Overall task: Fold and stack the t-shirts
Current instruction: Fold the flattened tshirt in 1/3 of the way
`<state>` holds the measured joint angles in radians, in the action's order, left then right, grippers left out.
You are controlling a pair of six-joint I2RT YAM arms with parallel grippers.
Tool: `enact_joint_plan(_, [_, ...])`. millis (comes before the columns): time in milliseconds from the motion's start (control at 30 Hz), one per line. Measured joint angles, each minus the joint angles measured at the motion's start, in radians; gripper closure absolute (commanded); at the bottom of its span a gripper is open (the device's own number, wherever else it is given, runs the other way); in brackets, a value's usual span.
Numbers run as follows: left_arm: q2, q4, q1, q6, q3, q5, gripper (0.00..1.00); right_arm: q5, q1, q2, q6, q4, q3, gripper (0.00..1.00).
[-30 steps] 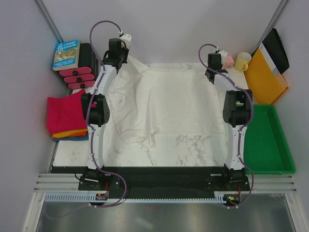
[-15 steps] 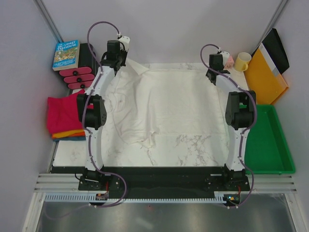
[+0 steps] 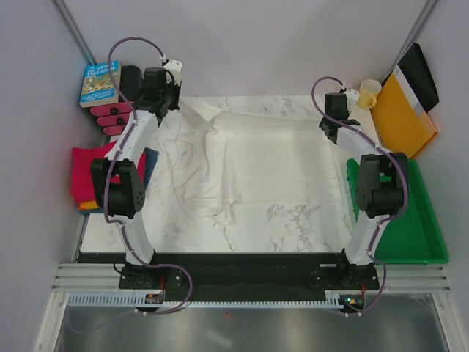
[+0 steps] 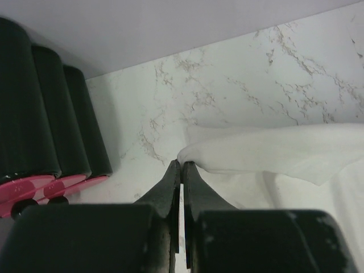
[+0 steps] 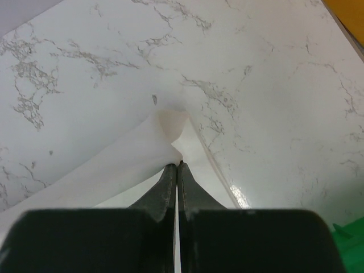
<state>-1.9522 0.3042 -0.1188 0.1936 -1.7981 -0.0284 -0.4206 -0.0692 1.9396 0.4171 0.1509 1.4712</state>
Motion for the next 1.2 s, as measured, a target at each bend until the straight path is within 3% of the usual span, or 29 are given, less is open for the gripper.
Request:
enact_joint_plan(300, [0.117,0.0,0.0,-0.019,0.231,0.013,0.98,-0.005,0.0,-0.072,0.019,-0.016,-0.204,1.0])
enact_joint_plan(667, [0.182,-0.035,0.0,-0.021,0.438,0.016,0.98,-0.014,0.0,-0.078,0.063,-0.024,-0.313,1.0])
enact_joint_plan(1200, [0.108,-0.044,0.0,-0.019,0.468,0.012,0.98,-0.006,0.0,-0.035,0.112,0.049,-0.296,1.0])
